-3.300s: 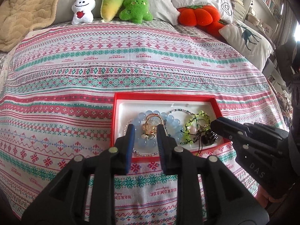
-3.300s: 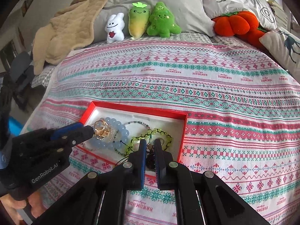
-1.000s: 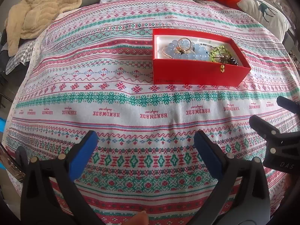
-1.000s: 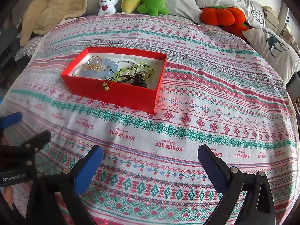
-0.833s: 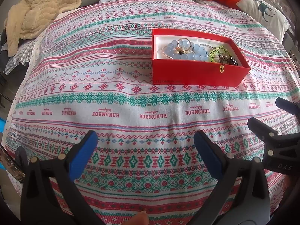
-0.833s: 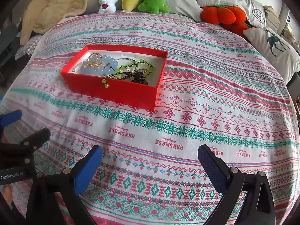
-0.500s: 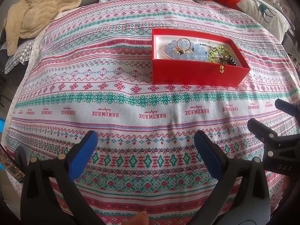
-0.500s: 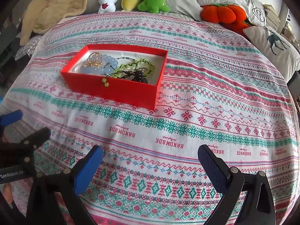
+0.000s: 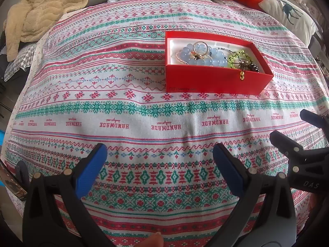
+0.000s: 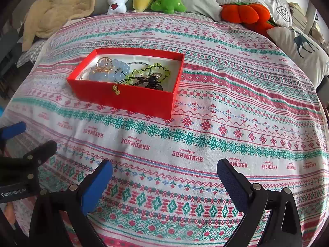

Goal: Organize jewelry

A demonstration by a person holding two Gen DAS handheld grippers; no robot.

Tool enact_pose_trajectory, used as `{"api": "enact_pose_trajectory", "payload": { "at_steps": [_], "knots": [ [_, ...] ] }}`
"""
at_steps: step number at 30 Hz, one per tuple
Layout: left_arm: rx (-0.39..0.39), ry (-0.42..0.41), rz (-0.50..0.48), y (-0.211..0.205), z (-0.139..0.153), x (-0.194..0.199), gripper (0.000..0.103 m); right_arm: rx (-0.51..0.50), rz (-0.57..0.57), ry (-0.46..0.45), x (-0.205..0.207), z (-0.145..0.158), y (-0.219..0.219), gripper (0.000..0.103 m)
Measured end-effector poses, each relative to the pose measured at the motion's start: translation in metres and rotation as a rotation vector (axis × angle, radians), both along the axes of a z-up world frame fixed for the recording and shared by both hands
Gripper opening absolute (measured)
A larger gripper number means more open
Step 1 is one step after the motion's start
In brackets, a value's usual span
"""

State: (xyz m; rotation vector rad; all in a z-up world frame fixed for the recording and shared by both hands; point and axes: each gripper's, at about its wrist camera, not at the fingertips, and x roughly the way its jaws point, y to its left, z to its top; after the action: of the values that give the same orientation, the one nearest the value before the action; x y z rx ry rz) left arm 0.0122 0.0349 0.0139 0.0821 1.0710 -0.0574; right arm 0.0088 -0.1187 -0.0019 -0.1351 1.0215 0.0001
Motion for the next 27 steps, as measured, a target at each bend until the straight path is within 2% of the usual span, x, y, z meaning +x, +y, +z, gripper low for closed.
{"api": "enact_pose_trajectory", "payload": {
  "at_steps": [27],
  "knots": [
    [-0.001,0.004,-0.001,0.0004,-0.0024,0.0011,0.102,0.009,-0.003,0.003,-0.0011,0.0015,0.0003,0.102]
  ]
}}
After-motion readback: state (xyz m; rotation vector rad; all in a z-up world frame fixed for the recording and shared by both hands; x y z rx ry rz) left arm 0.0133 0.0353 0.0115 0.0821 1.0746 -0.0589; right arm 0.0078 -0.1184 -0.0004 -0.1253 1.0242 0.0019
